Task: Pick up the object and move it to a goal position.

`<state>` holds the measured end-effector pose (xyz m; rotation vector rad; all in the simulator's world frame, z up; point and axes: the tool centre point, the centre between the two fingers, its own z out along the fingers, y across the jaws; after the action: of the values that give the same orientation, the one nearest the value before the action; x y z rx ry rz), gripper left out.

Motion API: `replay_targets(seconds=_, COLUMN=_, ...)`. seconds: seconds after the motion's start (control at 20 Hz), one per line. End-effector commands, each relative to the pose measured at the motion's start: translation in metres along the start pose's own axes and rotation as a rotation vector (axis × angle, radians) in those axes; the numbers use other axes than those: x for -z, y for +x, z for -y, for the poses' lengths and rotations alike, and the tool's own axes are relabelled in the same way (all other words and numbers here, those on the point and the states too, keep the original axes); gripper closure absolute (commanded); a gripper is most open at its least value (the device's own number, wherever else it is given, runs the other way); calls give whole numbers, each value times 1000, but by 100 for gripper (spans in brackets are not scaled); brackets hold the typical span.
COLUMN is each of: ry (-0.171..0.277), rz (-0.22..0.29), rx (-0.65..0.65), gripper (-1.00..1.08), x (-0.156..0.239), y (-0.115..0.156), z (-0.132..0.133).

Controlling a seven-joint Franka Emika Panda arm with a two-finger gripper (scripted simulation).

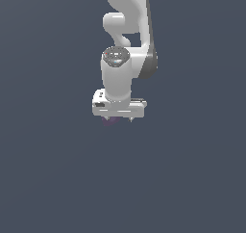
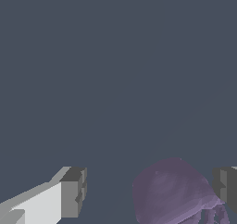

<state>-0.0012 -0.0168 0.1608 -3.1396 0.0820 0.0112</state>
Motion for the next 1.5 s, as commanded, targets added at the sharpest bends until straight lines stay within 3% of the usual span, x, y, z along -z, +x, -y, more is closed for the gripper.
replay_targets(seconds=0.0, ry=0, rz=0, rx=0, gripper=-92, x=0, y=0, z=0)
replay_targets(seconds=0.45, ry=-18, rz=-26, rx=-47, gripper=-92, x=18, y=5, z=-25)
replay_targets(seconds=0.9, ry=-17, rz=-25, rx=-78, gripper=-92, x=16, y=3, z=-26)
replay_targets(seconds=1.45, ry=-12, rz=-22, rx=-276, gripper=-92, x=6, y=-13, z=-30)
